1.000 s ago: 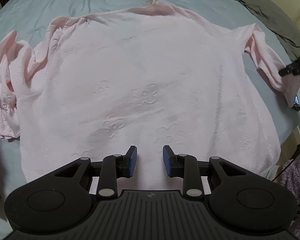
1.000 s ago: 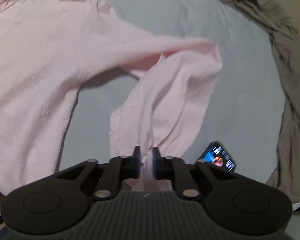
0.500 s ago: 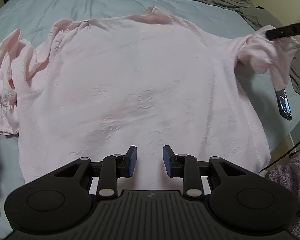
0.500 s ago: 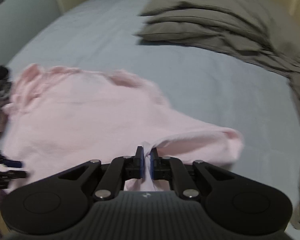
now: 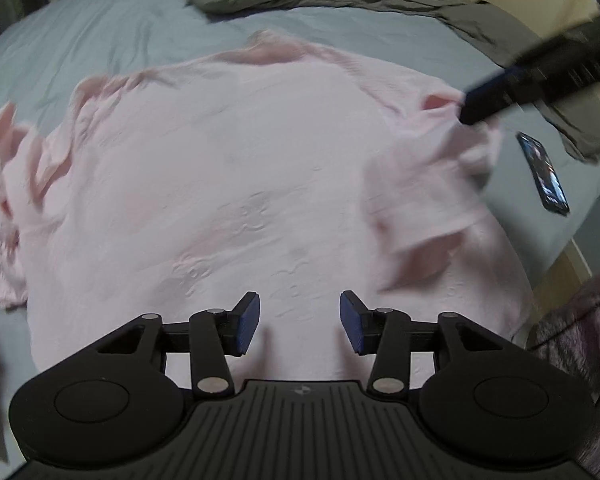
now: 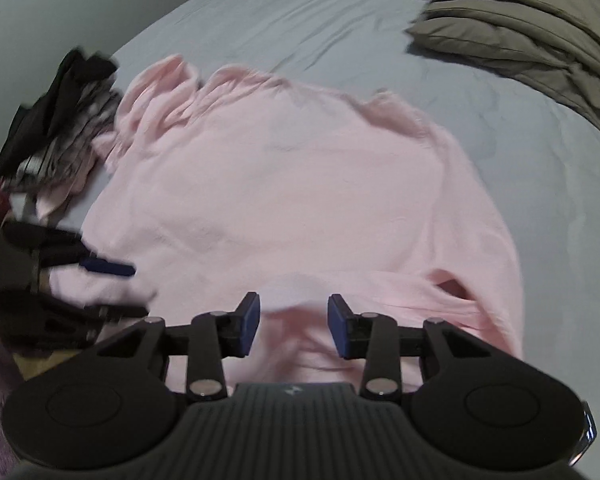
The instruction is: Fold clothes
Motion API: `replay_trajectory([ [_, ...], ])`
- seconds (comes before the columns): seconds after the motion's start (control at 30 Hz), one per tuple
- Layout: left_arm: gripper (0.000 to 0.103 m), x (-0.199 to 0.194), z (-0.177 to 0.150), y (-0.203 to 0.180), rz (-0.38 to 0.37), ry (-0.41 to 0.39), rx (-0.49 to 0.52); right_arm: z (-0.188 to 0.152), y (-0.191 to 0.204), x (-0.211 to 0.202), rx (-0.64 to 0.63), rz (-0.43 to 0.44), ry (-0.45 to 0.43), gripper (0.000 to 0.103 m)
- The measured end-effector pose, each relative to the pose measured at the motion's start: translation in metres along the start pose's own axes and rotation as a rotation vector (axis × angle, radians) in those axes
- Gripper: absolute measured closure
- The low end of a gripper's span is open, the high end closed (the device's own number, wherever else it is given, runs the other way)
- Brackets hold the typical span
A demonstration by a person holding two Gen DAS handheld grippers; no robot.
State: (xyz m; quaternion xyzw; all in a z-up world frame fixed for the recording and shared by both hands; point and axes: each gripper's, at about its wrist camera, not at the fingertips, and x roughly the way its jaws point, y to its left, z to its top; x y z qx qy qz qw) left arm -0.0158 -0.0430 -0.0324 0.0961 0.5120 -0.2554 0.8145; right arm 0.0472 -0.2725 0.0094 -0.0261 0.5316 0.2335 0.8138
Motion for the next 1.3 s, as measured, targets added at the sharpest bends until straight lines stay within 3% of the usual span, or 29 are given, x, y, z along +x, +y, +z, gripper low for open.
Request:
replay_trajectory([
  [0.27, 0.058, 0.006, 0.008, -0.044, -0.015, -0.065, 0.178, -0.012, -0.033, -0.008, 0.071, -0.105, -0.014, 0.057],
  [0.47, 0.053, 0.021, 0.026, -0.077, -0.007, -0.1, 0.245, -0.022, -0.058, -0.007, 0.12, -0.223, -0.009, 0.05],
  [0.63, 0.053, 0.047, 0.043, -0.103, 0.075, -0.069, 0.305, -0.032, -0.088, -0.016, 0.192, -0.305, -0.034, 0.047],
  [0.67, 0.058, 0.052, 0.045, -0.104, 0.077, -0.052, 0.3, -0.034, -0.093, -0.018, 0.2, -0.32, -0.038, 0.047],
  [0.7, 0.072, 0.056, 0.047, -0.102, 0.058, -0.029, 0.28, -0.035, -0.098, -0.019, 0.209, -0.334, -0.041, 0.047],
  [0.8, 0.089, 0.067, 0.052, -0.097, 0.004, 0.037, 0.222, -0.04, -0.11, -0.02, 0.226, -0.359, -0.038, 0.047],
  [0.9, 0.099, 0.068, 0.052, -0.097, -0.02, 0.06, 0.215, -0.045, -0.119, -0.018, 0.238, -0.356, -0.024, 0.047],
  [1.0, 0.101, 0.067, 0.053, -0.094, -0.132, 0.091, 0.152, -0.047, -0.122, -0.017, 0.229, -0.369, -0.018, 0.047],
  [1.17, 0.102, 0.05, 0.053, -0.082, -0.57, 0.096, -0.068, -0.046, -0.125, -0.025, 0.219, -0.397, -0.036, 0.047],
  [1.23, 0.102, 0.041, 0.049, -0.076, -0.724, 0.088, -0.135, -0.045, -0.125, -0.027, 0.225, -0.397, -0.045, 0.047],
  [1.3, 0.102, 0.041, 0.042, -0.066, -0.831, 0.105, -0.231, -0.045, -0.123, -0.026, 0.219, -0.396, -0.042, 0.047],
])
